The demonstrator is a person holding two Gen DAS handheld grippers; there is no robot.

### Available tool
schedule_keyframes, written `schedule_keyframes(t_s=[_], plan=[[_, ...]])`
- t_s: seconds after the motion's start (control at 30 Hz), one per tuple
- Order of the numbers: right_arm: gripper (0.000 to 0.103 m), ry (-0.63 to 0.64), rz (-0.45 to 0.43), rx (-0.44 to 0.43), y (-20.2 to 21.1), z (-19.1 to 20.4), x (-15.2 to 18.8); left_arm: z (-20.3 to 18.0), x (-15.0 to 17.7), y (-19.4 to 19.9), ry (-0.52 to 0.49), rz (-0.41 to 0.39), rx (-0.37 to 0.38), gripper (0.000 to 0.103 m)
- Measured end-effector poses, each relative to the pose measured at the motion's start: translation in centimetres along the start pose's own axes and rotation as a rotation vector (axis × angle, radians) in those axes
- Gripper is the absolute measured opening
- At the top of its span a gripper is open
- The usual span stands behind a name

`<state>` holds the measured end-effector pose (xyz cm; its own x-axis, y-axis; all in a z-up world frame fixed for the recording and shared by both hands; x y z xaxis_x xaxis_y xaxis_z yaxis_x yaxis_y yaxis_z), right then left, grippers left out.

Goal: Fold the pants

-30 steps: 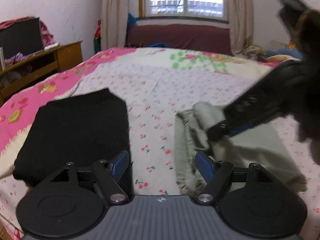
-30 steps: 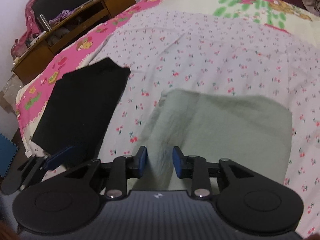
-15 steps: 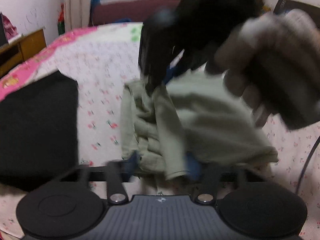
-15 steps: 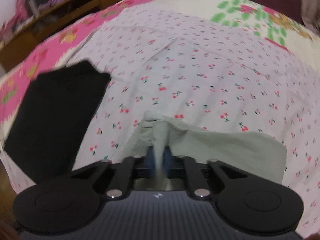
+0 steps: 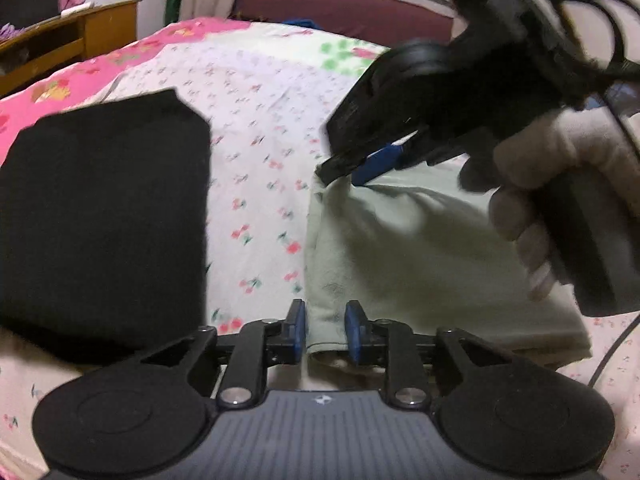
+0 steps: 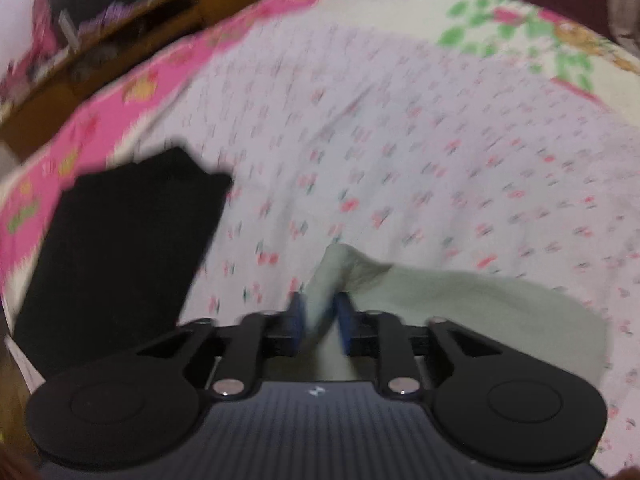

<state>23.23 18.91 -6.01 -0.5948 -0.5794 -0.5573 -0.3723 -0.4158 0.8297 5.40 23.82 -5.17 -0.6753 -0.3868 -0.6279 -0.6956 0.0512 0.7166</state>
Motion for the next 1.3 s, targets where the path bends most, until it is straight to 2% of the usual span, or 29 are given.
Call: schedule_keyframes(t_s=[0.03, 0.07, 0.1, 0.2, 0.27, 0.37, 0.47, 0.53, 0.57, 0.63, 0.7, 0.73, 0.83, 0.97, 1.03, 1.13, 1.2, 1.3], plan=[[0.040, 0.007, -0.016, 0.005, 0.0, 0.1, 0.1, 0.2, 0.2, 0.3, -0.005, -0.005, -0.013, 0.050], [0.040, 0.003, -0.029, 0.008, 0.3, 0.1, 0.1, 0.4, 0.2, 0.7, -0.015, -0.016, -0.036, 0.060], [0.040, -0.012, -0.046, 0.000, 0.8, 0.0, 0.1, 0.5, 0.2, 1.0, -0.026, -0.027, -0.058, 0.064], [0.039, -0.044, -0.140, -0.021, 4.1, -0.7, 0.3, 0.7, 0.1, 2.1, -0.053, -0.060, -0.113, 0.064], [0.039, -0.040, -0.195, 0.005, 6.6, -1.2, 1.2, 0.5, -0.2, 2.7, -0.068, -0.089, -0.138, 0.064], [0.040, -0.065, -0.244, 0.063, 9.1, -2.3, 4.4, -0.8, -0.5, 3.0, -0.117, -0.135, -0.139, 0.064], [0.042, -0.119, -0.194, 0.090, 8.4, -3.6, 7.7, -2.2, -0.5, 2.3, -0.155, -0.169, -0.154, 0.064], [0.042, -0.181, -0.172, 0.061, 6.5, -4.0, 8.1, -2.8, -0.9, 1.3, -0.158, -0.182, -0.172, 0.064], [0.040, -0.157, -0.143, 0.067, 5.2, -3.8, 7.8, -3.0, -1.1, 0.6, -0.168, -0.175, -0.187, 0.064], [0.040, -0.092, -0.087, 0.122, 3.4, -3.4, 7.6, -3.1, -1.1, -1.7, -0.224, -0.126, -0.275, 0.065], [0.040, -0.080, -0.104, 0.110, 4.3, -3.3, 7.7, -2.4, -0.8, -2.9, -0.271, -0.077, -0.369, 0.065], [0.040, -0.081, -0.133, 0.095, 5.6, -3.4, 8.0, -1.9, -0.8, -2.8, -0.262, -0.065, -0.382, 0.065], [0.041, -0.123, -0.202, 0.083, 9.2, -4.4, 9.8, -1.0, -0.9, -0.9, -0.190, -0.056, -0.351, 0.065], [0.044, -0.184, -0.209, 0.042, 11.6, -5.2, 13.8, -2.3, 0.0, 0.8, -0.233, -0.094, -0.417, 0.065], [0.044, -0.206, -0.218, 0.038, 12.6, -5.1, 15.8, -3.5, 0.4, 2.1, -0.257, -0.121, -0.421, 0.067], [0.044, -0.249, -0.241, 0.047, 14.0, -4.7, 19.0, -5.8, 1.2, 3.7, -0.275, -0.162, -0.389, 0.077], [0.045, -0.287, -0.259, 0.054, 14.9, -4.6, 20.7, -7.8, 1.9, 4.5, -0.298, -0.188, -0.355, 0.089], [0.045, -0.327, -0.275, 0.069, 16.4, -5.1, 22.1, -10.8, 2.9, 4.8, -0.333, -0.200, -0.308, 0.090]])
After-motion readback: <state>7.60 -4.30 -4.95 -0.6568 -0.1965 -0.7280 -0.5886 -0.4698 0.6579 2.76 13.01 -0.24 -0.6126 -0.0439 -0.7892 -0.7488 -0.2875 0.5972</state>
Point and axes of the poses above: each gripper's, at about its wrist camera, not at the fingertips, and y roughly against the way its jaws point, z to its left, x to its underside, the point moved 4 cm from there along -y, roughly the way its jaws point, and after that the axes turned 10 degrees about y, right-handed, at the moved point
